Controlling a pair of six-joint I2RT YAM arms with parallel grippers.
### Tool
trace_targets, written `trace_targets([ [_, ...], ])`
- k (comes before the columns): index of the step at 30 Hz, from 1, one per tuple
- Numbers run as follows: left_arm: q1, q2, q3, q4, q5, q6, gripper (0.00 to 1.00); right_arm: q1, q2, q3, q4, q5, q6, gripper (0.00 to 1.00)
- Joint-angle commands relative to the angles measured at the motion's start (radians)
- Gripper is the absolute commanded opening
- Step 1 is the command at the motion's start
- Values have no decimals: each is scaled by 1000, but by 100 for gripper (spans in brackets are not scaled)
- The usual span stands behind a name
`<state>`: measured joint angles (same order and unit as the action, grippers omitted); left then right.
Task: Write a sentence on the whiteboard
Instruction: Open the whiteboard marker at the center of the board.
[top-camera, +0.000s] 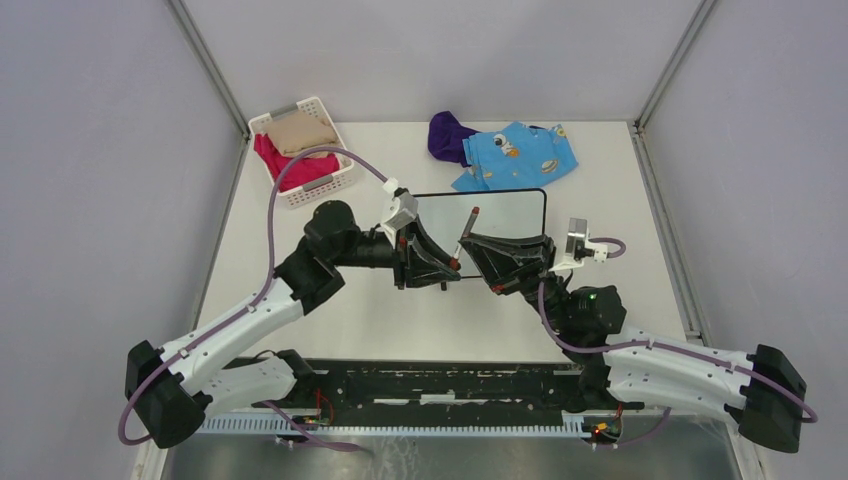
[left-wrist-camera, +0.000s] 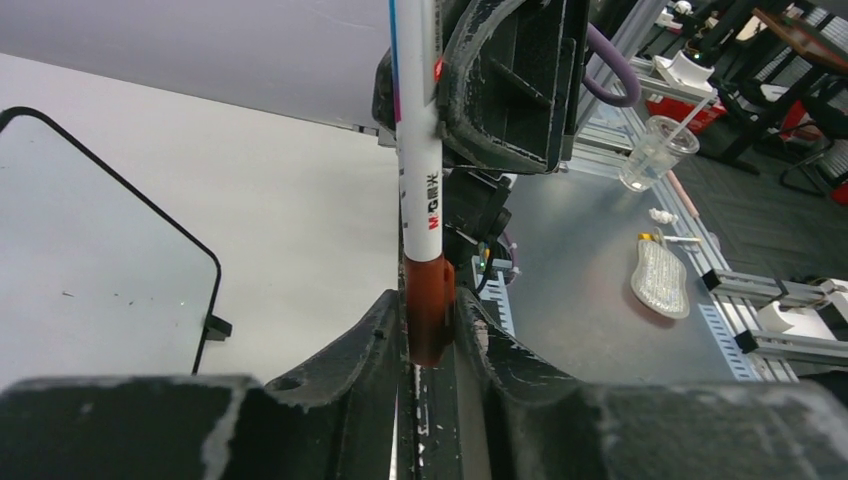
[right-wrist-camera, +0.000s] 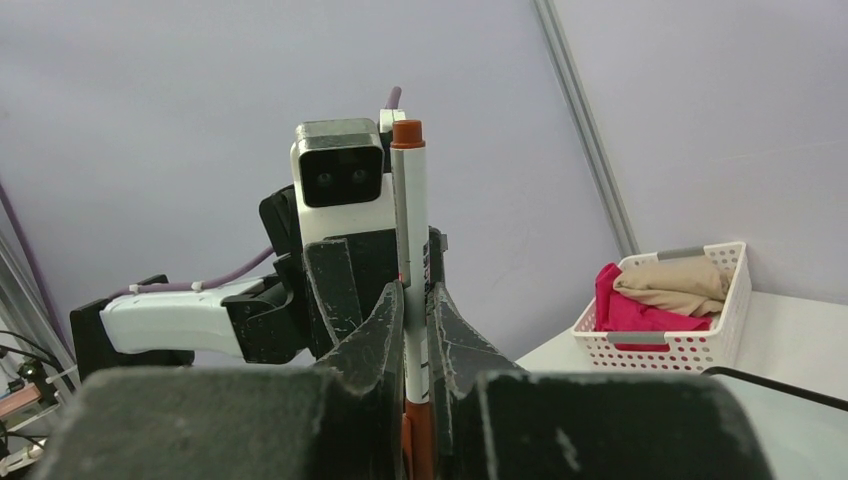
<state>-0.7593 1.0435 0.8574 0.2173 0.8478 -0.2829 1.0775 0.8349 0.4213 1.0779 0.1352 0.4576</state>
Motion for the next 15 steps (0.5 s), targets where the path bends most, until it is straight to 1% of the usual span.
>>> trace_targets([
  [1,-5,-10,32,43,20,-4,28,0,1,40,57,-40,26,0],
  [4,-5,-11,32,42,23,-3,13,0,-5,39,37,-42,25,0],
  [5,-5,-12,33,42,22,-1,6,0,-12,40,21,-42,24,0],
  [6,-5,-14,34,40,19,1,3,0,-22,47,-18,-48,14,0],
  [7,-4,-15,34,37,16,4,2,0,-36,59,-89,-49,-13,5],
  [8,-4,-18,33,36,11,5,2,1,-51,84,-166,-45,-34,17],
  [9,-5,-21,31,35,6,6,2,2,-66,110,-266,-31,-56,31],
  [11,-6,-23,30,31,-5,10,2,1,-101,147,-429,4,-102,52],
  [12,-6,-22,30,29,-11,11,2,0,-114,163,-501,14,-126,60],
  [15,-6,-15,34,22,-16,14,2,1,-118,246,-701,11,-178,69],
])
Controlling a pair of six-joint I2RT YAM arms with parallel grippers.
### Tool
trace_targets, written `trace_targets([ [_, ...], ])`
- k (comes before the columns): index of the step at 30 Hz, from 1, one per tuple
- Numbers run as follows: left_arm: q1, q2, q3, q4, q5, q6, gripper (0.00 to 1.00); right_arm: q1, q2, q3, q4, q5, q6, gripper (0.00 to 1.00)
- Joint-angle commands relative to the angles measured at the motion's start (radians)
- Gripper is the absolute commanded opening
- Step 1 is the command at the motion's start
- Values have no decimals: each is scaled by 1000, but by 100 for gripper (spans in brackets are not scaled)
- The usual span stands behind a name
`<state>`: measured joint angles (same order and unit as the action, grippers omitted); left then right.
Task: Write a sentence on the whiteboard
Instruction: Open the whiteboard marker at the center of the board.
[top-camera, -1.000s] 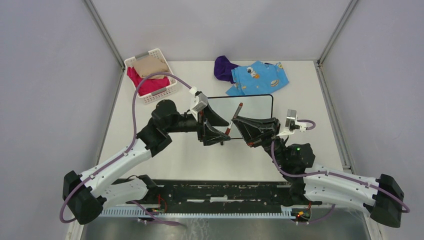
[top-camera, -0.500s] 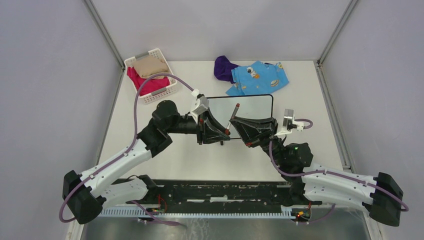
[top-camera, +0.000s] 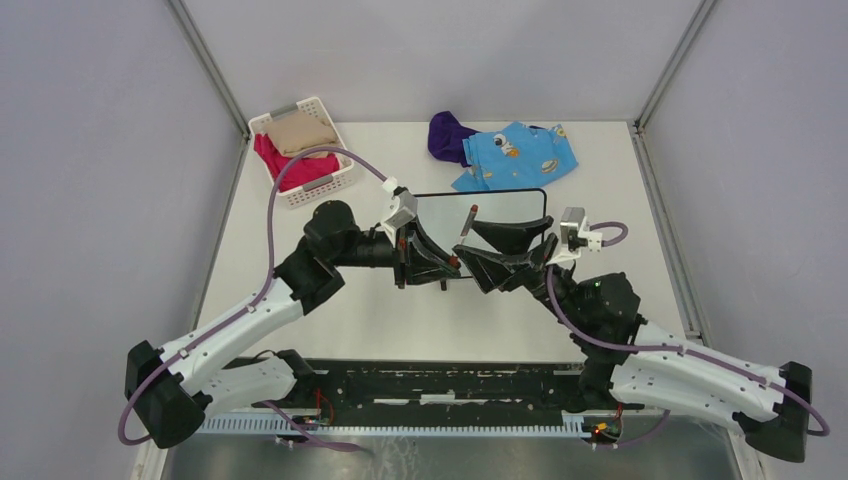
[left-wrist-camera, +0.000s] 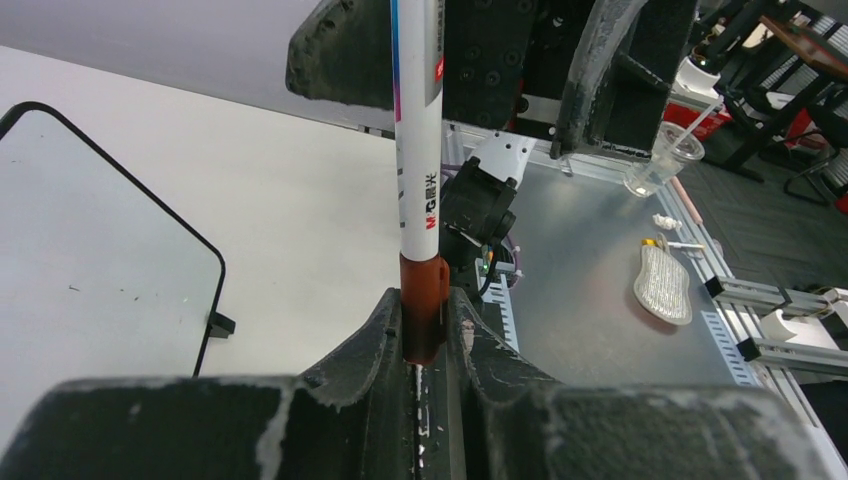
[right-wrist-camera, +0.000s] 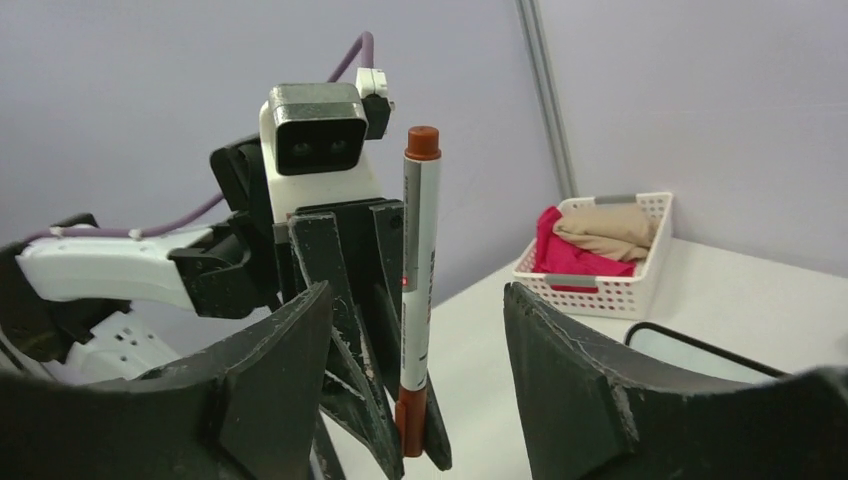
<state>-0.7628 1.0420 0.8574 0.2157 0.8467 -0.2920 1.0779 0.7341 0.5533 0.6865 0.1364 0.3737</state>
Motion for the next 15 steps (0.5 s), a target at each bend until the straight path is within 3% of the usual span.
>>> trace_targets([
  [1,-3,-12,34,24,-13,24,2,1,-2,159,-390,7,-109,71],
  [7,-3,-8,31,24,-5,27,2,0,74,276,-547,-42,-136,73],
  [15,-7,2,30,22,-1,33,2,0,87,266,-492,19,-113,61],
])
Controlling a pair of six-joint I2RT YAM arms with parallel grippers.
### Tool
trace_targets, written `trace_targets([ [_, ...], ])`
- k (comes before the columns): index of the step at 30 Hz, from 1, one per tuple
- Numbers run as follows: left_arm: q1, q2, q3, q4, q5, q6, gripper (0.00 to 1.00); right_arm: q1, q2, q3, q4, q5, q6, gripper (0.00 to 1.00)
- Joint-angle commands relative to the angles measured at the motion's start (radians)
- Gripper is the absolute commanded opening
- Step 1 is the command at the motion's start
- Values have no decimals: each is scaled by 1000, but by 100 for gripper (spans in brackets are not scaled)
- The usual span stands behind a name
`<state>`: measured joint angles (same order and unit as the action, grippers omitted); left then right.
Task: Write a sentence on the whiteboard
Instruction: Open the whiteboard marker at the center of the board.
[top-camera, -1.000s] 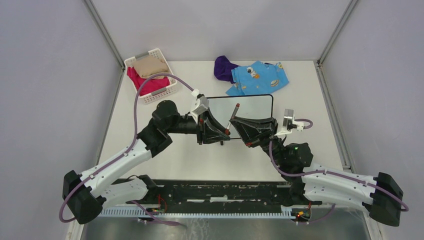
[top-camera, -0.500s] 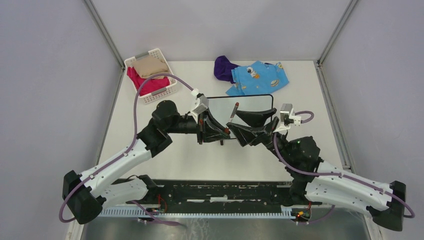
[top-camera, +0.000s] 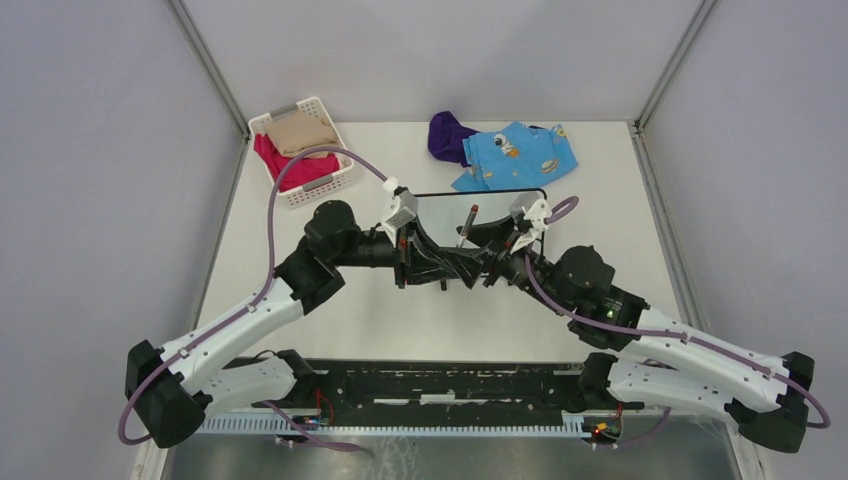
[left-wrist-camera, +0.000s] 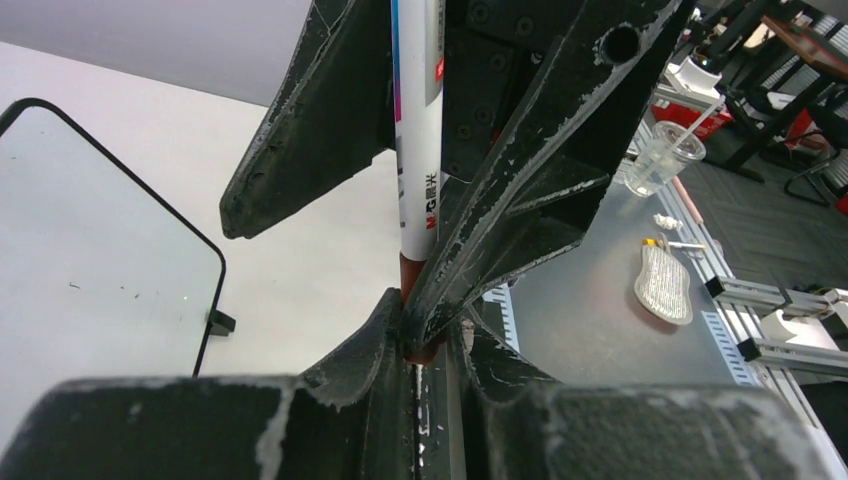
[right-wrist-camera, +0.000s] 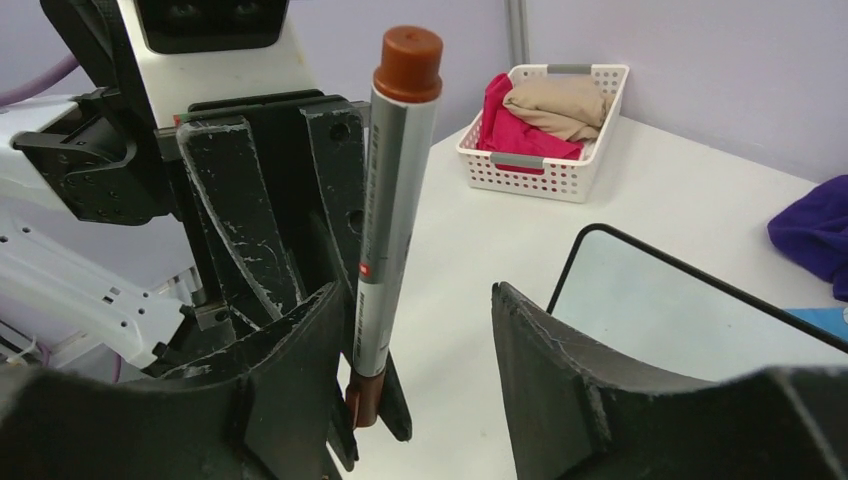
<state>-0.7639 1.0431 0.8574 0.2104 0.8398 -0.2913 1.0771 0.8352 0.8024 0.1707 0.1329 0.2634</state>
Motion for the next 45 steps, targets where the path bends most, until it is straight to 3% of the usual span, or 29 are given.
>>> trace_targets([
  [1,-7,1,30,26,7,33,2,1,-18,14,33,24,-1,58],
  [8,-8,6,28,24,-3,38,2,1,-38,-7,81,30,34,60],
  [17,-9,6,25,24,-15,44,2,-7,-48,-30,118,9,69,45],
  [29,-23,15,17,24,-55,45,2,-15,-64,-66,244,5,126,1],
  [36,-29,15,15,14,-96,47,2,-20,-100,-104,342,80,152,0],
  [45,-32,33,37,-36,-120,58,2,-20,-109,-63,332,107,123,0],
])
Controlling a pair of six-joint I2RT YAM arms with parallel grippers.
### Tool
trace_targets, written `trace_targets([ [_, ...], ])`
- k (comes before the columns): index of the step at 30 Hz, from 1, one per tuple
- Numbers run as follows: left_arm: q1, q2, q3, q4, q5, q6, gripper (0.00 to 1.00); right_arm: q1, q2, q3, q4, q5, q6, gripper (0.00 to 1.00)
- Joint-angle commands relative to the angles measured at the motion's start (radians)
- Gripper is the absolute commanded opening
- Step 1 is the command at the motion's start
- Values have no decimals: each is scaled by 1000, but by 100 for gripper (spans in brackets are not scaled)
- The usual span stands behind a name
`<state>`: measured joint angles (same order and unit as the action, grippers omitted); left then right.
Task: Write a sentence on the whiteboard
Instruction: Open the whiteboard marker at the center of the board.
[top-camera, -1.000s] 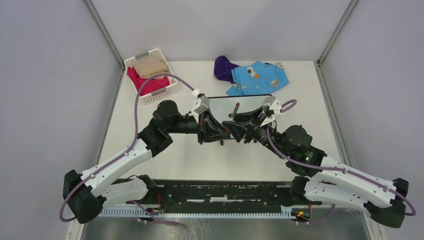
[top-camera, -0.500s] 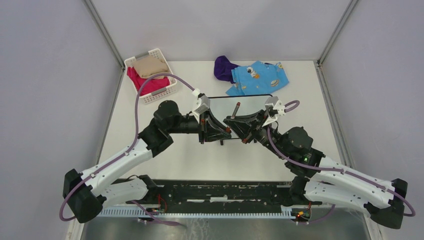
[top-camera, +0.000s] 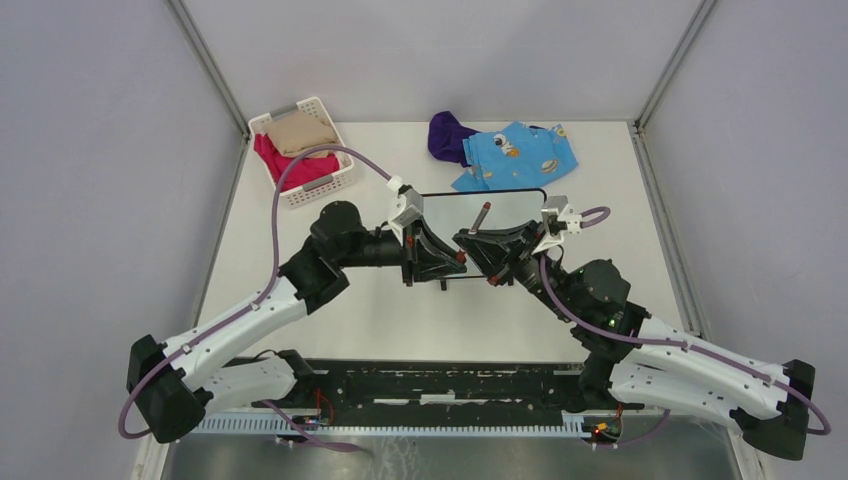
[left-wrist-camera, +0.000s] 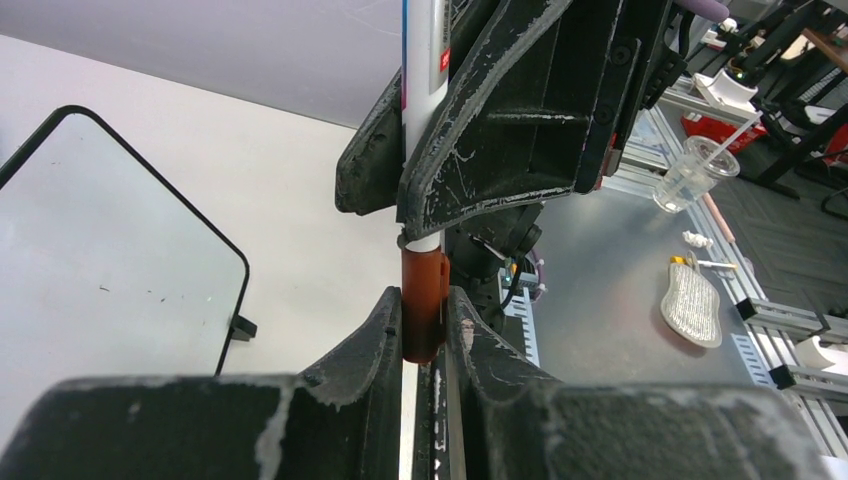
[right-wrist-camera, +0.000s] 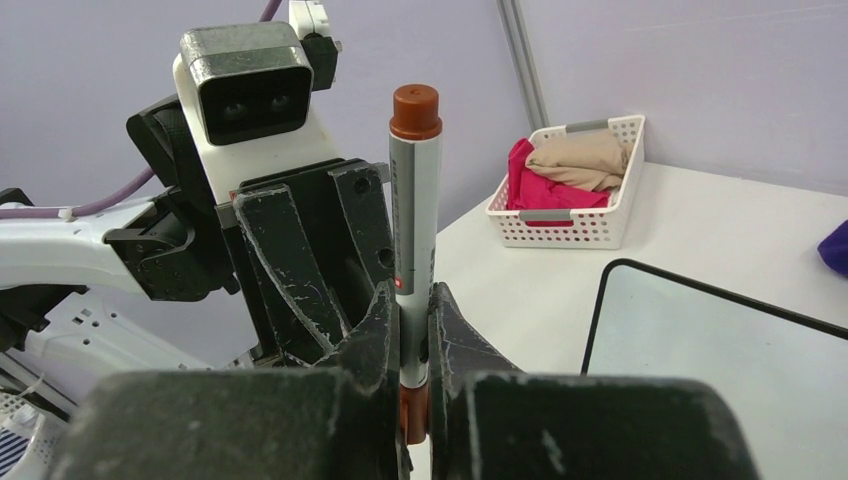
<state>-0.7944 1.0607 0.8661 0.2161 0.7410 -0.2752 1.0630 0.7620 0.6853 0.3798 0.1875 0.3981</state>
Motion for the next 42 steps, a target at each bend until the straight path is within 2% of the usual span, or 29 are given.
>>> trace_targets([
  [1,-2,17,30,-44,-22,43,2,-7,-36,55,122,53,-14,0],
  [19,-4,44,45,-72,-38,37,2,-7,-109,68,82,104,-79,0],
  [30,-12,72,50,-82,-47,37,2,-8,-139,30,220,127,-29,0],
  [42,-20,74,51,-92,-58,42,2,-8,-156,7,292,135,2,0],
])
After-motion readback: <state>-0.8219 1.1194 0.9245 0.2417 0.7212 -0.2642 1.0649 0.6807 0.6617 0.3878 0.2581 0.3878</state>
